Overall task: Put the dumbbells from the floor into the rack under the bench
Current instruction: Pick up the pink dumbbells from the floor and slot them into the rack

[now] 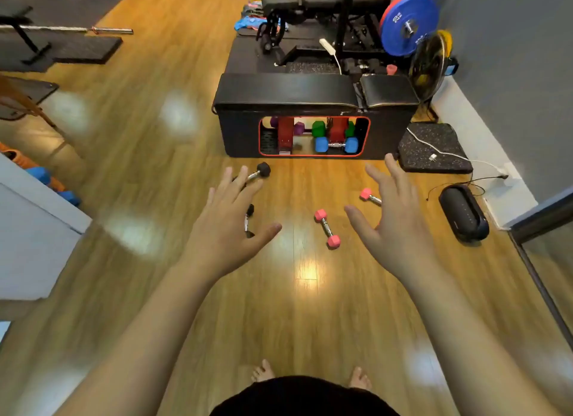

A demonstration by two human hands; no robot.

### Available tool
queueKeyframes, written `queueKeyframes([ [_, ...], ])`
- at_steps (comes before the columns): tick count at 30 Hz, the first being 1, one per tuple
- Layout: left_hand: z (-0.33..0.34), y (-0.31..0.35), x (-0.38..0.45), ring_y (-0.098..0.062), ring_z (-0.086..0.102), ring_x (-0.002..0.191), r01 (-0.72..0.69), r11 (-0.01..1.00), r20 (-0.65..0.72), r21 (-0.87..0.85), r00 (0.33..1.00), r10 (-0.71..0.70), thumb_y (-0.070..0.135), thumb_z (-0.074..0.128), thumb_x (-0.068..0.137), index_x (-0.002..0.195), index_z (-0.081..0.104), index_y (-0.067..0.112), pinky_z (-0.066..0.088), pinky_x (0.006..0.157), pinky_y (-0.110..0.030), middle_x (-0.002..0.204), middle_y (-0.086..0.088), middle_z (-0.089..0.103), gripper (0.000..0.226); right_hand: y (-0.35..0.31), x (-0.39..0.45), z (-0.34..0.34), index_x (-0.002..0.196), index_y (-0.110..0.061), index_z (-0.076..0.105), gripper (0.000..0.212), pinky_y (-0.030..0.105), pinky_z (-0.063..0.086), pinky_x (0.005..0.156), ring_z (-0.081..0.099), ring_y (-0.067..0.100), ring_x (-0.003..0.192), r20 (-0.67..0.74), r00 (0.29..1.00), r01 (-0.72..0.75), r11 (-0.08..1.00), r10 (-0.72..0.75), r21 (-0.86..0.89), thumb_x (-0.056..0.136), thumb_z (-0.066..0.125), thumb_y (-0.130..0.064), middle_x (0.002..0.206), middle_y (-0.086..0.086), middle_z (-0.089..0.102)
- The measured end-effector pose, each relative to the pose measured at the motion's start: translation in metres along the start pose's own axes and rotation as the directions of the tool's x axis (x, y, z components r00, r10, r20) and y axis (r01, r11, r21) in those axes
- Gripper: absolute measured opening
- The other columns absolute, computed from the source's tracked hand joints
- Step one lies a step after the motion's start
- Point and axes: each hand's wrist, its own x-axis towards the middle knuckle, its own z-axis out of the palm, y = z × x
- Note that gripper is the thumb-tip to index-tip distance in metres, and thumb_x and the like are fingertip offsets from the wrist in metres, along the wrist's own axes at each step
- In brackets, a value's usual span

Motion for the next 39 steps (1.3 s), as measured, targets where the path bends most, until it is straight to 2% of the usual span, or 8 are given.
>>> queueKeyframes([
  [3, 0.005, 0.002, 0.013, -0.010, -0.004, 0.151, -0.015, 1.000, 0.067, -0.017, 0.998, 0.016, 0.064, 0.049, 0.087, 0.150, 0.031, 0.029, 0.021, 0.119, -0.050, 0.163, 0.008, 0.012, 0.074, 0.008, 0.000, 0.008, 0.149, -0.031, 0.031, 0.067, 0.042, 0.039, 0.106, 0.022, 0.019, 0.146, -0.021, 0.996, -0.083, 0.996, 0.083, 0.024, 0.092, 0.058, -0.051, 0.162, -0.007, 0.015],
  [6, 0.014, 0.012, 0.030, -0.006, 0.000, 0.150, 0.000, 0.999, 0.133, -0.049, 0.991, 0.007, 0.055, 0.053, 0.091, 0.147, 0.037, 0.029, 0.030, 0.116, -0.048, 0.162, 0.011, 0.017, 0.063, 0.029, -0.007, 0.014, 0.148, -0.027, 0.035, 0.064, 0.037, 0.036, 0.105, 0.025, 0.019, 0.145, -0.026, 0.985, -0.166, 0.983, 0.168, 0.072, 0.092, 0.057, -0.048, 0.160, -0.004, 0.020],
  [11, 0.042, 0.022, 0.072, -0.009, 0.005, 0.150, -0.063, 0.994, 0.221, -0.086, 0.972, 0.081, 0.050, 0.056, 0.091, 0.144, 0.042, 0.028, 0.025, 0.118, -0.047, 0.161, 0.008, 0.022, 0.059, 0.067, -0.015, 0.014, 0.145, -0.024, 0.039, 0.058, 0.026, 0.030, 0.101, 0.028, 0.017, 0.143, -0.045, 0.972, -0.229, 0.970, 0.233, 0.077, 0.094, 0.059, -0.041, 0.151, -0.002, 0.029],
  [16, 0.079, 0.038, 0.120, -0.005, 0.013, 0.148, -0.076, 0.992, 0.247, -0.104, 0.964, 0.100, 0.049, 0.056, 0.092, 0.140, 0.046, 0.030, 0.033, 0.114, -0.044, 0.156, 0.010, 0.030, 0.053, 0.109, 0.012, 0.014, 0.141, -0.023, 0.042, 0.053, 0.027, 0.035, 0.096, 0.033, 0.015, 0.138, -0.033, 0.958, -0.283, 0.957, 0.285, 0.070, 0.094, 0.058, -0.040, 0.144, -0.005, 0.032],
  [24, 0.114, 0.068, 0.216, -0.007, 0.021, 0.146, -0.056, 0.997, 0.302, -0.059, 0.951, 0.072, 0.045, 0.056, 0.094, 0.138, 0.048, 0.030, 0.034, 0.111, -0.036, 0.152, 0.010, 0.037, 0.047, 0.179, 0.105, 0.030, 0.139, -0.023, 0.043, 0.051, 0.032, 0.045, 0.092, 0.038, 0.017, 0.132, 0.019, 0.971, -0.238, 0.965, 0.237, 0.109, 0.094, 0.059, -0.040, 0.139, -0.004, 0.033],
  [29, 0.127, 0.084, 0.268, -0.010, 0.051, 0.119, -0.074, 0.995, 0.294, -0.068, 0.952, 0.091, 0.046, 0.054, 0.094, 0.133, 0.050, 0.031, 0.044, 0.094, -0.030, 0.135, 0.013, 0.051, 0.042, 0.196, 0.150, 0.050, 0.139, -0.027, 0.041, 0.050, 0.040, 0.049, 0.095, 0.039, 0.019, 0.132, 0.117, 0.972, -0.213, 0.974, 0.203, 0.077, 0.093, 0.057, -0.042, 0.140, -0.005, 0.033],
  [36, 0.152, 0.068, 0.330, -0.007, 0.060, 0.101, -0.091, 0.996, 0.417, -0.021, 0.904, 0.092, 0.051, 0.051, 0.093, 0.124, 0.055, 0.033, 0.051, 0.078, -0.029, 0.118, 0.017, 0.061, 0.036, 0.208, 0.191, 0.088, 0.137, -0.024, 0.043, 0.048, 0.038, 0.050, 0.088, 0.040, 0.019, 0.129, 0.167, 0.943, -0.308, 0.945, 0.289, 0.106, 0.094, 0.057, -0.042, 0.135, -0.005, 0.032],
  [39, 0.162, 0.051, 0.359, -0.007, 0.060, 0.099, -0.133, 0.991, 0.489, -0.005, 0.864, 0.118, 0.052, 0.050, 0.093, 0.122, 0.056, 0.034, 0.055, 0.078, -0.034, 0.113, 0.017, 0.063, 0.035, 0.209, 0.209, 0.108, 0.135, -0.024, 0.044, 0.047, 0.035, 0.047, 0.086, 0.042, 0.019, 0.127, 0.153, 0.919, -0.383, 0.914, 0.363, 0.136, 0.093, 0.058, -0.039, 0.133, -0.005, 0.034],
])
